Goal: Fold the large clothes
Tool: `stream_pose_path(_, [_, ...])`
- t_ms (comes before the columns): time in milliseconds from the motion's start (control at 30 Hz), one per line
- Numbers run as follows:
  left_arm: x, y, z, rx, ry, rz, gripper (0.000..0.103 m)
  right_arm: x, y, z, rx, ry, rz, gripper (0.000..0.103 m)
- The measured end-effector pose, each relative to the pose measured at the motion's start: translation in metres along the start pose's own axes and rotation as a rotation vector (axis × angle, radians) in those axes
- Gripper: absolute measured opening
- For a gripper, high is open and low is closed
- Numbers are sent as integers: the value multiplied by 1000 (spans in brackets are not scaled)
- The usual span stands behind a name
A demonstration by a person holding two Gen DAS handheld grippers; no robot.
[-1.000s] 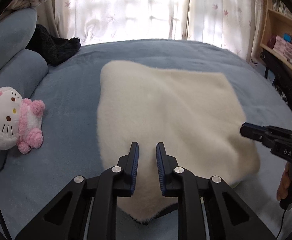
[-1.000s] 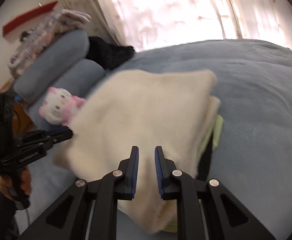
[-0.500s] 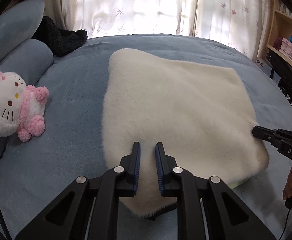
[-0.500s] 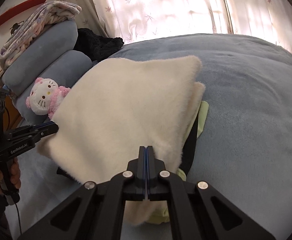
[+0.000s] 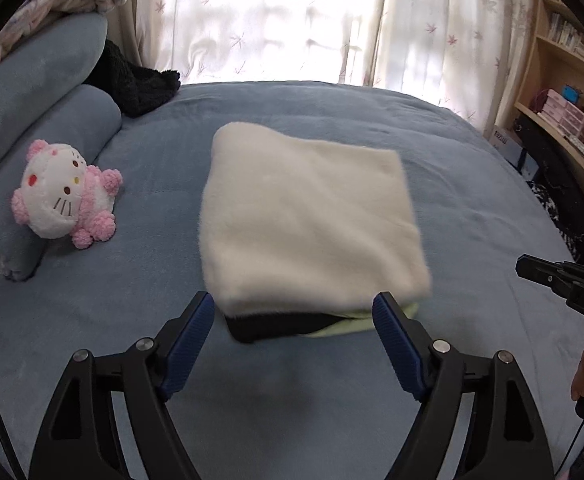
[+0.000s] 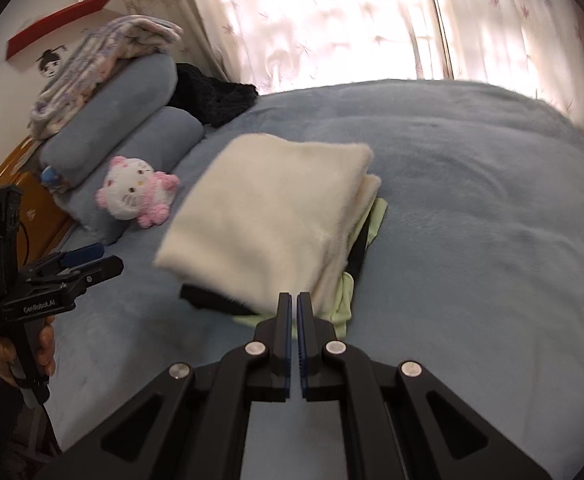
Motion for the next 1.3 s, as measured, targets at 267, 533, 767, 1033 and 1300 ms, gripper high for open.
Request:
stream_pose_path(267, [-9, -91, -39, -13, 13, -27, 92, -8, -96, 16, -11, -16, 27, 3])
stream_pose_path(533, [-25, -164, -72, -33, 34, -27, 94, -24, -197, 17, -15, -26, -12, 4])
stream_pose_path(767, [-62, -196, -110, -75, -2, -15, 102, -69, -243, 11, -64, -30, -41, 67])
stream_pose_path(1033, [-135, -203, -149, 49, -66, 14, 102, -145, -256, -6, -105, 85, -40, 67])
stream_pose_path(1300, [-186, -206, -187, 96, -69, 35, 102, -187, -259, -14, -136, 164, -47, 67])
Point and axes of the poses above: each gripper's, at about its wrist camera, not at the fingertips, and y roughly the way its jaws point, z to its left, x to its top, the point moved 3 cm from there along y, roughly the way its jaws point, and after that the axes turned 8 degrees about -z, right-handed, at the moved point
